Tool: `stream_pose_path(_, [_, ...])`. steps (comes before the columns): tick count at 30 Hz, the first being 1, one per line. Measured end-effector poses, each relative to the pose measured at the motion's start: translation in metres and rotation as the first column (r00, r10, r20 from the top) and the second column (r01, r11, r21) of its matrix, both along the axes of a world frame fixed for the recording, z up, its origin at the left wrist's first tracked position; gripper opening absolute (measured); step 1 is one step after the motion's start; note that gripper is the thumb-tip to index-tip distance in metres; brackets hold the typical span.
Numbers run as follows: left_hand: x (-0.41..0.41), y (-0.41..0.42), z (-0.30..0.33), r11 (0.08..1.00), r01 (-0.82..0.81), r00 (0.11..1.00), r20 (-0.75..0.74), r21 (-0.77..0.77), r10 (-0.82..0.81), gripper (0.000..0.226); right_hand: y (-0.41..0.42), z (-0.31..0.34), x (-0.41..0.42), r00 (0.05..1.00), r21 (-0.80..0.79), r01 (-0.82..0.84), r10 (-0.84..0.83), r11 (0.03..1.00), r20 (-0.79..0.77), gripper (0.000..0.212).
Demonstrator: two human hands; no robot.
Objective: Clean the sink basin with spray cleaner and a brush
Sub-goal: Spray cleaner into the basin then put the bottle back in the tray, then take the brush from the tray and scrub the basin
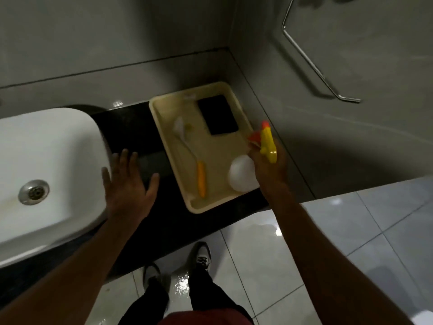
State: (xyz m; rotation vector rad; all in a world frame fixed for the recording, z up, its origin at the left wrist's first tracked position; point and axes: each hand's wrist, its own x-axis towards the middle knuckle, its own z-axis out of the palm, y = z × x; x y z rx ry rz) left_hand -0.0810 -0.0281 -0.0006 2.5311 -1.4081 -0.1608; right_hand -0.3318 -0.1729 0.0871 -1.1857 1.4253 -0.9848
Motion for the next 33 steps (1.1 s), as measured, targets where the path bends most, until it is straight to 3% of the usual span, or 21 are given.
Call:
stream_pose_path(4, [-0.050,-0.029,-0.010,0.997,0.064,0.994,-0.087,-0.044,-0.068,0.087,-0.028,-0.031,0.004,0.999,-0.065,0.038,-0.038,0.997,0.002,0.034])
stream_pose_path(8, [-0.085,-0.052,-0.034,0.992,0.075,0.991,-0.121,0.103,-0.063,0.097,-0.041,-0.069,0.009,0.998,-0.067,0.063,-0.065,0.996,-0.025,0.030])
stream_pose_path(12, [-0.096,-0.064,-0.058,0.985,0.058,0.978,-0.209,0.162,-0.023,0.098,-0.047,-0.091,0.007,0.995,-0.084,-0.045,0.037,0.995,-0.094,0.041])
stream_pose_path(16, [-0.097,-0.060,-0.067,0.976,0.086,0.979,-0.200,0.202,-0.045,0.098,-0.047,-0.093,0.004,0.967,-0.107,-0.158,0.132,0.982,-0.219,0.055])
stream_pose_path(19, [-0.096,-0.061,-0.058,0.978,0.071,0.974,-0.227,0.196,-0.025,0.098,-0.020,-0.089,-0.007,0.993,0.029,-0.034,0.037,0.999,-0.109,0.080])
stream_pose_path(21, [-0.085,-0.054,-0.045,0.993,0.042,0.966,-0.258,0.111,-0.012,0.097,0.027,-0.088,-0.019,0.996,0.117,0.087,-0.086,0.989,-0.013,0.063])
stream_pose_path(23, [-0.063,-0.037,-0.031,1.000,0.020,0.970,-0.242,-0.020,-0.024,0.092,0.074,-0.091,-0.016,0.994,0.148,0.064,-0.049,0.987,-0.099,0.030])
stream_pose_path(24, [-0.048,-0.025,-0.024,0.996,0.009,0.975,-0.223,-0.084,-0.028,0.087,0.085,-0.092,-0.006,0.989,0.183,0.013,0.014,0.983,-0.150,0.025])
stream_pose_path(26, [-0.015,0.000,-0.013,0.983,-0.001,0.986,-0.166,-0.186,-0.030,0.077,0.082,-0.101,0.023,0.927,0.204,-0.170,0.227,0.964,-0.300,0.016])
stream_pose_path(27, [0.001,0.010,-0.009,0.978,-0.002,0.991,-0.131,-0.210,-0.026,0.073,0.072,-0.107,0.039,0.842,0.187,-0.287,0.340,0.940,-0.419,0.008])
stream_pose_path(29, [0.030,0.028,-0.004,0.980,0.012,0.999,-0.043,-0.197,-0.021,0.069,0.048,-0.118,0.068,0.654,0.200,-0.438,0.463,0.877,-0.598,0.021])
stream_pose_path(33, [0.055,0.045,-0.009,0.994,0.097,0.982,0.166,-0.057,-0.086,0.073,0.013,-0.142,0.099,0.512,0.379,-0.401,0.547,0.834,-0.662,0.046])
